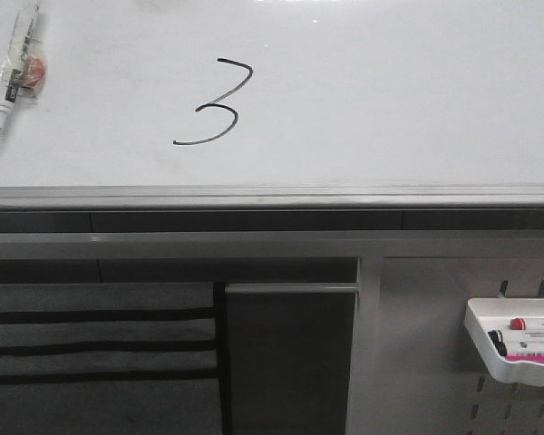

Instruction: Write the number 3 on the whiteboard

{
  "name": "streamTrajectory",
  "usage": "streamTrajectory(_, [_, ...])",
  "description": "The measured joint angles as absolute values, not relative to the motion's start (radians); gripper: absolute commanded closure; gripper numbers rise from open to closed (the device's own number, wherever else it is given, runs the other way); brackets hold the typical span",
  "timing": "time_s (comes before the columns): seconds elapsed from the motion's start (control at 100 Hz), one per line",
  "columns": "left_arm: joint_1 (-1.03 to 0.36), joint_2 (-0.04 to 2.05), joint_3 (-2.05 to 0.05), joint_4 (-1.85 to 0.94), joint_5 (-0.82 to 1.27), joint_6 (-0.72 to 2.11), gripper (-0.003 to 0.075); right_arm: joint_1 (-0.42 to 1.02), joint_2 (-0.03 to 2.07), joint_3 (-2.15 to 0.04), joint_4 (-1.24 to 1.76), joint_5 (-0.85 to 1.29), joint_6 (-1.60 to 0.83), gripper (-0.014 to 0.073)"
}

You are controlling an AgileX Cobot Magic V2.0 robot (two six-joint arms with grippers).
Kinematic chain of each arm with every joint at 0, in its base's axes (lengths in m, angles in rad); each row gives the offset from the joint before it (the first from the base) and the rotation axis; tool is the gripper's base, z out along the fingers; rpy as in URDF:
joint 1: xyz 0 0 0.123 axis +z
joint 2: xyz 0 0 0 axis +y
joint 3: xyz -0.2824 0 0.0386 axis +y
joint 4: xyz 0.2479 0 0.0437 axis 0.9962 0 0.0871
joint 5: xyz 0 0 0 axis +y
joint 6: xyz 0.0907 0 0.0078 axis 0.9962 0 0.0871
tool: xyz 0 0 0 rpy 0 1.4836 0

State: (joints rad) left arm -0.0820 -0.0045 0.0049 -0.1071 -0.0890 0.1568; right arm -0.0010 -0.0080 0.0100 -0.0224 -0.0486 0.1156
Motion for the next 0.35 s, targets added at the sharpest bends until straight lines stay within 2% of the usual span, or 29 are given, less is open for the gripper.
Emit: streamTrajectory(0.35, [-0.082,-0.004,0.005,-0.107,-0.089,0.157,0.0741,-0.001,-0.008,0.010,-0.025,-0.049,0.119,0.0663])
